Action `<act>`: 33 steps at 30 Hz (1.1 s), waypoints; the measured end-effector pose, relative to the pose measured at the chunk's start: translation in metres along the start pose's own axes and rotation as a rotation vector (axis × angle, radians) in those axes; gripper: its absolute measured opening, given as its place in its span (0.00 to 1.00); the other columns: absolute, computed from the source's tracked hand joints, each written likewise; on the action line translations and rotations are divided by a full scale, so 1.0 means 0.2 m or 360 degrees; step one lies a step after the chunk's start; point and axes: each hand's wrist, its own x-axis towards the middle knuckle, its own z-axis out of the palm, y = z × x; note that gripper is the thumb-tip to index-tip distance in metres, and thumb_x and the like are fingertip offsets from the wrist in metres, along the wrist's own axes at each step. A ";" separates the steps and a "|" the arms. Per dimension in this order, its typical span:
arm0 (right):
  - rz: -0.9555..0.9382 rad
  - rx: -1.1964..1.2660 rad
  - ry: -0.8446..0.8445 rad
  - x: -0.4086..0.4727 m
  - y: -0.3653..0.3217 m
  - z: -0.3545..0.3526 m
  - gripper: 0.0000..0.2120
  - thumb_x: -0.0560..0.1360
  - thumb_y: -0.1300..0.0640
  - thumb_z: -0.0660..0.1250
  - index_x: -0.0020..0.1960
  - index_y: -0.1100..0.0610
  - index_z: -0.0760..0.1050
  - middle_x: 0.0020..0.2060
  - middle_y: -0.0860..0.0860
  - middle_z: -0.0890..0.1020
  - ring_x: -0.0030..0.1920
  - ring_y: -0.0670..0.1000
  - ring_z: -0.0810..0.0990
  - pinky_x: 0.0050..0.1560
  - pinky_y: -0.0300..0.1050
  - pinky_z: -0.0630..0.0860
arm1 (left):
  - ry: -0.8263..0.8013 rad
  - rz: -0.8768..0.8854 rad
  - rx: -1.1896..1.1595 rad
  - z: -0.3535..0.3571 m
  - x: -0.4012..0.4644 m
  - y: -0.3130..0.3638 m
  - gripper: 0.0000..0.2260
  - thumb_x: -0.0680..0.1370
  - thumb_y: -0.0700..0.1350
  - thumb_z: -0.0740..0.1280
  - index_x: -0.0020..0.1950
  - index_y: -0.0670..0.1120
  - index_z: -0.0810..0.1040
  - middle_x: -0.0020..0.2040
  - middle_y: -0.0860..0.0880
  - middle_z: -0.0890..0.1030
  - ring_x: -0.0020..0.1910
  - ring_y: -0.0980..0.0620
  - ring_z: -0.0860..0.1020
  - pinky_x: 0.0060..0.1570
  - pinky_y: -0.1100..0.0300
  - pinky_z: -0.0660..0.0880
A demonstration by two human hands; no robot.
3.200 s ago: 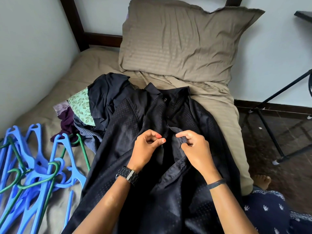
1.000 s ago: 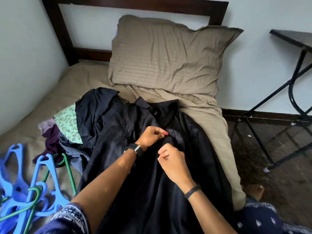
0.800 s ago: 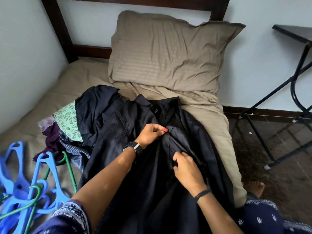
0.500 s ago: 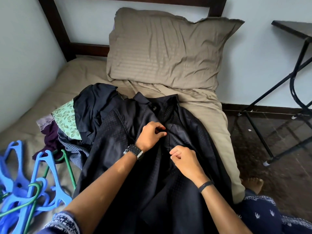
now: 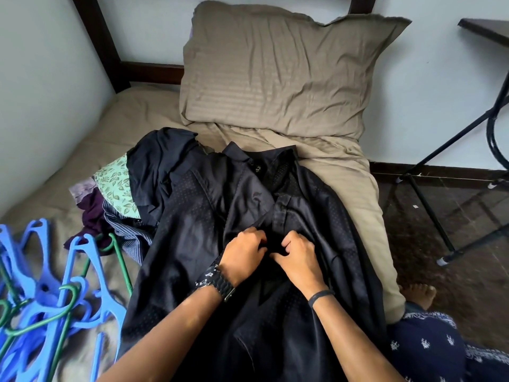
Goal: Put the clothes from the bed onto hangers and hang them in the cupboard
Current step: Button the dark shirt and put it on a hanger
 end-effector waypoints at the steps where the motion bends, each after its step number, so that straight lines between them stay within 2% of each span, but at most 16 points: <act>1: 0.0011 -0.0008 -0.0003 0.00 0.00 0.00 0.15 0.69 0.55 0.75 0.49 0.58 0.72 0.44 0.49 0.73 0.48 0.49 0.76 0.45 0.39 0.73 | 0.0009 -0.0016 -0.0028 0.01 0.01 -0.02 0.10 0.76 0.43 0.66 0.57 0.45 0.77 0.56 0.47 0.76 0.55 0.46 0.76 0.52 0.53 0.73; 10: 0.0103 -0.0076 0.0024 0.02 -0.02 0.02 0.19 0.69 0.51 0.75 0.51 0.60 0.72 0.48 0.53 0.78 0.49 0.53 0.78 0.44 0.42 0.73 | 0.0066 -0.0103 -0.0260 0.09 0.05 -0.08 0.07 0.73 0.40 0.70 0.50 0.42 0.81 0.50 0.45 0.78 0.50 0.47 0.77 0.50 0.59 0.71; 13: 0.0104 -0.0138 0.0031 0.02 -0.02 0.03 0.15 0.71 0.56 0.72 0.53 0.61 0.73 0.51 0.55 0.78 0.53 0.54 0.78 0.48 0.43 0.73 | 0.0067 -0.0113 -0.0272 0.09 0.06 -0.09 0.06 0.73 0.41 0.71 0.49 0.44 0.81 0.48 0.46 0.79 0.49 0.49 0.77 0.48 0.63 0.69; 16: 0.0113 -0.0136 0.0065 0.02 -0.02 0.03 0.11 0.72 0.57 0.69 0.52 0.61 0.74 0.52 0.55 0.79 0.54 0.55 0.78 0.48 0.45 0.74 | 0.0091 -0.0116 -0.0277 0.09 0.06 -0.09 0.06 0.73 0.44 0.71 0.48 0.45 0.82 0.47 0.47 0.79 0.47 0.50 0.77 0.47 0.63 0.70; 19: 0.0148 -0.0140 0.0053 0.02 -0.03 0.03 0.18 0.71 0.51 0.73 0.53 0.61 0.73 0.52 0.55 0.78 0.53 0.56 0.79 0.46 0.46 0.74 | 0.0100 -0.0170 -0.0299 0.10 0.06 -0.08 0.06 0.73 0.45 0.71 0.48 0.44 0.81 0.47 0.47 0.79 0.46 0.50 0.77 0.48 0.60 0.72; 21: 0.0155 -0.0180 0.0002 0.02 -0.04 0.03 0.22 0.69 0.50 0.74 0.55 0.62 0.72 0.54 0.56 0.77 0.54 0.56 0.78 0.48 0.46 0.74 | 0.0097 -0.0199 -0.0335 0.09 0.06 -0.07 0.05 0.73 0.43 0.71 0.47 0.44 0.82 0.48 0.47 0.80 0.47 0.50 0.78 0.48 0.60 0.73; 27: 0.0134 -0.0208 0.0000 0.01 -0.03 0.01 0.13 0.72 0.59 0.68 0.55 0.61 0.74 0.54 0.56 0.79 0.54 0.55 0.78 0.48 0.44 0.74 | 0.0035 -0.0220 -0.0469 0.06 0.05 -0.08 0.03 0.73 0.41 0.71 0.46 0.44 0.83 0.44 0.48 0.83 0.40 0.56 0.76 0.41 0.68 0.68; 29: 0.0112 -0.0221 -0.0011 0.00 -0.03 0.00 0.15 0.72 0.56 0.69 0.56 0.61 0.74 0.55 0.56 0.79 0.55 0.56 0.78 0.49 0.45 0.74 | 0.0056 -0.0219 -0.0498 0.06 0.04 -0.08 0.03 0.74 0.42 0.71 0.45 0.44 0.83 0.42 0.48 0.83 0.39 0.57 0.75 0.39 0.69 0.66; 31: 0.0092 -0.0295 -0.0063 -0.01 -0.04 0.00 0.21 0.71 0.52 0.72 0.58 0.61 0.72 0.56 0.56 0.78 0.56 0.56 0.78 0.50 0.46 0.74 | 0.0092 -0.0231 -0.0524 0.07 0.03 -0.08 0.03 0.74 0.43 0.71 0.46 0.44 0.83 0.42 0.48 0.83 0.39 0.57 0.75 0.39 0.69 0.66; 33: 0.0050 -0.0391 -0.0095 0.00 -0.04 0.01 0.21 0.71 0.54 0.73 0.59 0.61 0.71 0.57 0.57 0.77 0.57 0.56 0.78 0.51 0.47 0.75 | 0.0114 -0.0255 -0.0562 0.07 0.02 -0.07 0.03 0.74 0.42 0.71 0.46 0.44 0.83 0.41 0.49 0.82 0.40 0.56 0.75 0.39 0.69 0.66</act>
